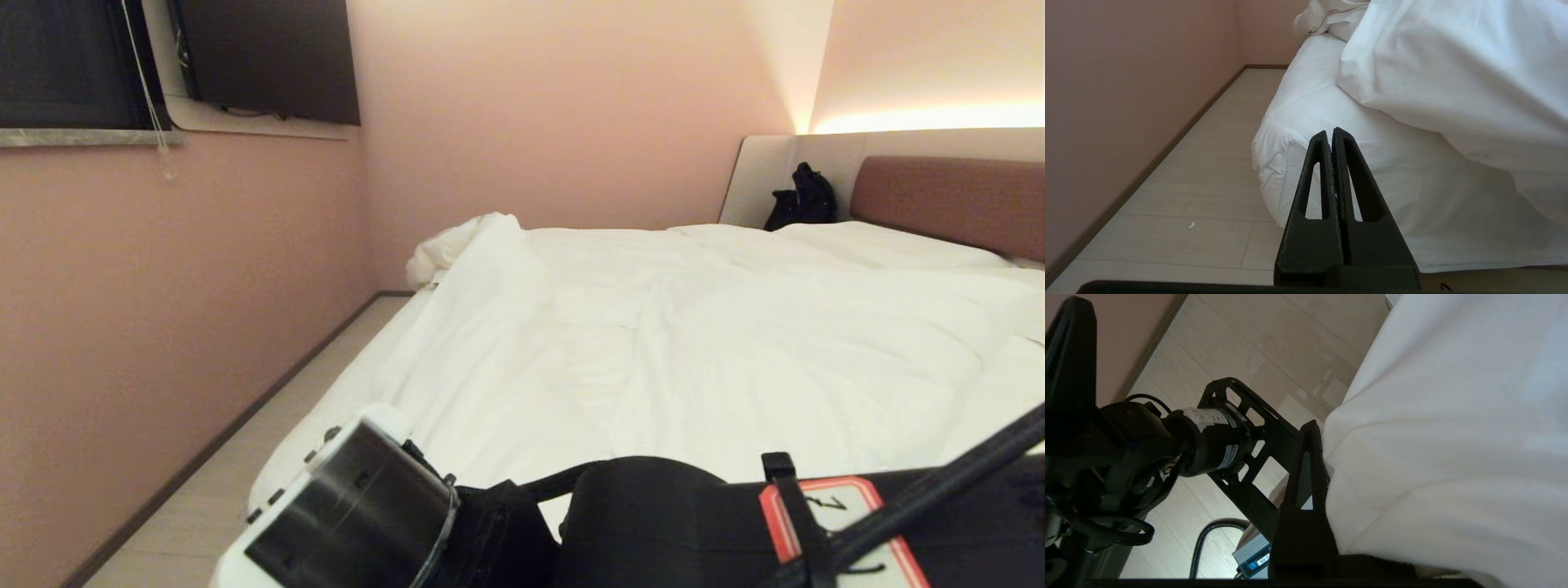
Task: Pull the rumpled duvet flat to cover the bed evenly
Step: Flatten the corners of the folded blanket
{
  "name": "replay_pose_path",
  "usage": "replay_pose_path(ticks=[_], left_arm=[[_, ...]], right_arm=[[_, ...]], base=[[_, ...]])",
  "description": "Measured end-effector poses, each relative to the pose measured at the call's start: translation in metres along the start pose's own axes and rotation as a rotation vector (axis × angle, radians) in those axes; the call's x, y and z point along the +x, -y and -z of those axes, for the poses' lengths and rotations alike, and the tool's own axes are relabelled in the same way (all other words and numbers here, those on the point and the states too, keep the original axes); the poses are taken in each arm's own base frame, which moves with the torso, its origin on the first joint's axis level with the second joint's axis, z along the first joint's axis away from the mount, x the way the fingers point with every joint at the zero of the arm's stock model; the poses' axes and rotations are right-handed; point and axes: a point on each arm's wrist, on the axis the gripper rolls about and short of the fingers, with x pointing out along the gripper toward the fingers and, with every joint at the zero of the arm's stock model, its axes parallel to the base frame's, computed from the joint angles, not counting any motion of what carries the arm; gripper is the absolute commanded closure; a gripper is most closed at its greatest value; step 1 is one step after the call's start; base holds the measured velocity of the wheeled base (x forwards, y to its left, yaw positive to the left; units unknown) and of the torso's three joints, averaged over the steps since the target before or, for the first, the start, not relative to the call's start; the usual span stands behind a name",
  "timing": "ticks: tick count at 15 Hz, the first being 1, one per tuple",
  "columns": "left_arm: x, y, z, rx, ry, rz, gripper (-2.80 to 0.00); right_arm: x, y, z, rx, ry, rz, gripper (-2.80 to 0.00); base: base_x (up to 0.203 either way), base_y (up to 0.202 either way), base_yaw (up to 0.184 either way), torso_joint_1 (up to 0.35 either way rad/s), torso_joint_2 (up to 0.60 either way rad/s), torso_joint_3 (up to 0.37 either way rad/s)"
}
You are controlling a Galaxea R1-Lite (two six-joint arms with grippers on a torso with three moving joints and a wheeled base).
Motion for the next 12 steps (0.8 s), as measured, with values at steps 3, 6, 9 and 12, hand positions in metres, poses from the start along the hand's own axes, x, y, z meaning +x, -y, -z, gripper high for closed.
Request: replay_pose_path(ticks=[3,6,9,12], left_arm=[[0.0,0.0,0.0,0.0,0.0,0.0,0.0],[0.0,0.0,0.0,0.0,0.0,0.0,0.0],[0.0,0.0,0.0,0.0,0.0,0.0,0.0],[0.0,0.0,0.0,0.0,0.0,0.0,0.0]], right_arm=[[0.003,-0.001,0.002,-0.005,0.015,0.026,-2.8],[0.001,0.005,0.007,-0.012,0.004,0.064,-2.8],[-0.006,0.016,0.018,-0.025,-0.028,0.129,-2.8],[-0.019,0.026,0.037,-0.044,-0.075,0.176,-2.8]], base=[[0.0,0.0,0.0,0.0,0.0,0.0],[0.0,0.0,0.0,0.0,0.0,0.0],[0.0,0.0,0.0,0.0,0.0,0.0],[0.0,0.0,0.0,0.0,0.0,0.0]])
